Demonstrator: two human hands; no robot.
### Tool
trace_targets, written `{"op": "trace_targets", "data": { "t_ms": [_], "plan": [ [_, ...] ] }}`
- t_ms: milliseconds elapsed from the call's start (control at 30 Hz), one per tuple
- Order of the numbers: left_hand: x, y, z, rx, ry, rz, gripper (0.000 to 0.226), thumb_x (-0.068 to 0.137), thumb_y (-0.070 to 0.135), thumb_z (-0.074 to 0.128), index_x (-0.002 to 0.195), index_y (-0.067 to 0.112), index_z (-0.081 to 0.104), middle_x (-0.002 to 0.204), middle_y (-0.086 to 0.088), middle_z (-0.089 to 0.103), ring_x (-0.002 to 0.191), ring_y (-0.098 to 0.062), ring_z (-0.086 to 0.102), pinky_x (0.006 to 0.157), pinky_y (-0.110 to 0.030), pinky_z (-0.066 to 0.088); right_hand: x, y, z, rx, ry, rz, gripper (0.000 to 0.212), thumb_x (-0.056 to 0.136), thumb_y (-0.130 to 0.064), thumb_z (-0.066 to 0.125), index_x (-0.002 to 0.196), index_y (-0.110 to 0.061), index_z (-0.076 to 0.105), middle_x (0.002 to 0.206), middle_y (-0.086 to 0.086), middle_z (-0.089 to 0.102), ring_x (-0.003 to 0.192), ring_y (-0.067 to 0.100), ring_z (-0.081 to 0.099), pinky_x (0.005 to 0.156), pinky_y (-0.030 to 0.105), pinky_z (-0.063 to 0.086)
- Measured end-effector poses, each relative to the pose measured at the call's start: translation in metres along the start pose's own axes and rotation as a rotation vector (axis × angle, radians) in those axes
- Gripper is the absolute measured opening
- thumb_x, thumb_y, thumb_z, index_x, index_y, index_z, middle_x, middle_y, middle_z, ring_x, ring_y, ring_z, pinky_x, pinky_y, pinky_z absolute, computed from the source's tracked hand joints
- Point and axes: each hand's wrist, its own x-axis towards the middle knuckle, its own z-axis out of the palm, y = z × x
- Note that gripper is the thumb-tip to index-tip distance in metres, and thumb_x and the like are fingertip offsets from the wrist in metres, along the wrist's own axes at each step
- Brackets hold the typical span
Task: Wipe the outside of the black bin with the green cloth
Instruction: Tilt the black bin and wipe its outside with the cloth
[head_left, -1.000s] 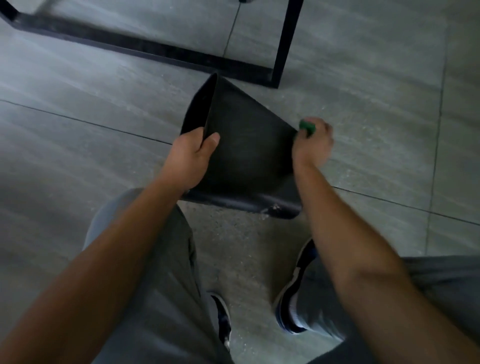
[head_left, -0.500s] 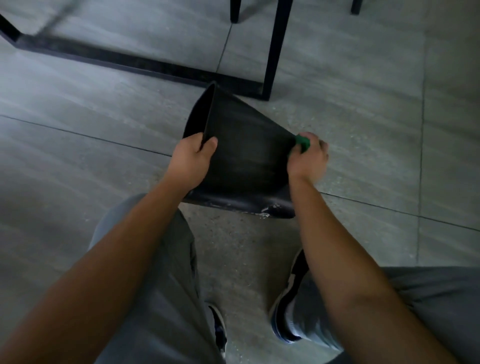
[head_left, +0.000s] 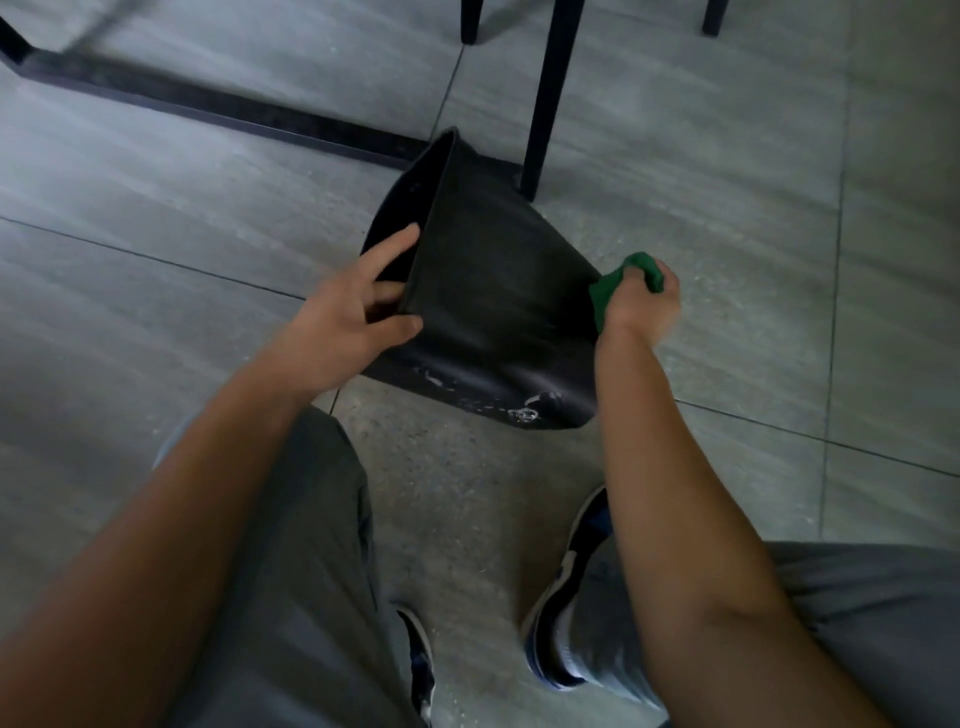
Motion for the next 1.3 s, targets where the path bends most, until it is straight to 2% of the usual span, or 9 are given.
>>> {"op": "trace_targets", "data": {
  "t_ms": [100, 233, 333, 500, 733, 800, 967, 1100, 1300],
  "plan": [
    [0.002, 0.0, 0.003, -0.035, -0.057, 0.057, 0.077, 0.101, 0.0, 0.055, 0.157, 0.041, 0.021, 0.127, 0.002, 0.071, 0.118, -0.013, 0.067, 0.099, -0.031, 0.055, 0.003, 0.006, -0.007, 0.041, 0.016, 0.094, 0.027, 0.101, -0.016, 0.06, 0.126, -0.019, 0.067, 0.112, 0.001, 0.071, 0.102, 0.019, 0.07, 0.074, 0.023, 0.054],
    [0.003, 0.007, 0.013, 0.118, 0.06, 0.129, 0.055, 0.105, 0.01, 0.053, 0.146, 0.045, 0.045, 0.115, 0.009, 0.071, 0.108, -0.017, 0.071, 0.099, -0.039, 0.056, -0.01, 0.003, -0.003, 0.015, -0.022, 0.037, 0.03, 0.099, -0.016, 0.062, 0.128, -0.021, 0.067, 0.116, 0.0, 0.071, 0.101, 0.015, 0.069, 0.067, 0.013, 0.052],
    [0.004, 0.012, 0.004, 0.094, 0.15, 0.187, 0.039, 0.102, 0.013, 0.057, 0.132, 0.038, 0.059, 0.109, 0.009, 0.07, 0.103, -0.038, 0.066, 0.085, -0.052, 0.058, -0.014, -0.008, 0.004, -0.026, -0.068, -0.046, 0.033, 0.096, -0.018, 0.066, 0.129, -0.022, 0.068, 0.12, -0.002, 0.071, 0.106, 0.015, 0.068, 0.086, 0.024, 0.058],
    [-0.007, 0.019, -0.007, 0.145, -0.175, 0.192, 0.059, 0.097, -0.002, 0.06, 0.144, 0.029, 0.045, 0.128, 0.021, 0.048, 0.111, 0.017, 0.054, 0.087, -0.007, 0.048, -0.007, -0.02, 0.008, -0.013, -0.101, -0.048, 0.034, 0.095, -0.02, 0.067, 0.129, -0.024, 0.067, 0.122, -0.002, 0.07, 0.111, 0.017, 0.067, 0.097, 0.032, 0.058],
    [0.001, 0.011, -0.011, 0.316, -0.018, 0.121, 0.074, 0.104, 0.02, 0.054, 0.155, 0.057, 0.016, 0.14, 0.023, 0.039, 0.107, 0.021, 0.047, 0.08, 0.01, 0.035, -0.008, -0.044, 0.006, 0.074, -0.118, -0.075, 0.035, 0.094, -0.022, 0.069, 0.128, -0.022, 0.066, 0.115, -0.003, 0.07, 0.102, 0.013, 0.068, 0.093, 0.031, 0.059],
    [-0.002, 0.014, -0.008, 0.334, 0.013, 0.143, 0.07, 0.105, 0.024, 0.052, 0.155, 0.056, 0.015, 0.141, 0.023, 0.04, 0.117, 0.008, 0.047, 0.087, 0.005, 0.038, -0.006, -0.053, 0.004, 0.092, -0.112, -0.104, 0.028, 0.092, -0.022, 0.069, 0.121, -0.023, 0.068, 0.108, -0.006, 0.071, 0.097, 0.011, 0.068, 0.089, 0.029, 0.06],
    [-0.005, 0.008, -0.008, 0.229, 0.197, 0.277, 0.067, 0.107, 0.02, 0.047, 0.163, 0.033, 0.012, 0.165, 0.0, 0.03, 0.151, -0.019, 0.031, 0.123, -0.046, 0.029, 0.014, -0.061, -0.005, -0.144, -0.193, -0.189, 0.033, 0.091, -0.022, 0.07, 0.124, -0.021, 0.072, 0.114, -0.006, 0.073, 0.097, 0.008, 0.068, 0.08, 0.019, 0.056],
    [0.004, 0.008, 0.0, -0.089, 0.433, 0.044, 0.063, 0.109, 0.032, 0.045, 0.163, 0.03, 0.012, 0.165, 0.005, 0.027, 0.149, -0.015, 0.03, 0.123, -0.042, 0.029, -0.001, -0.04, -0.005, -0.299, -0.271, -0.216, 0.028, 0.095, -0.021, 0.065, 0.123, -0.024, 0.072, 0.112, -0.009, 0.07, 0.094, 0.006, 0.066, 0.074, 0.012, 0.051],
    [0.008, 0.001, -0.004, -0.018, 0.476, -0.006, 0.063, 0.109, 0.041, 0.039, 0.164, 0.029, 0.011, 0.164, -0.001, 0.031, 0.146, -0.021, 0.036, 0.12, -0.042, 0.033, -0.01, -0.039, -0.001, -0.294, -0.343, -0.236, 0.031, 0.096, -0.032, 0.063, 0.126, -0.025, 0.07, 0.113, -0.011, 0.068, 0.094, 0.002, 0.063, 0.07, 0.014, 0.047]
  ]
}}
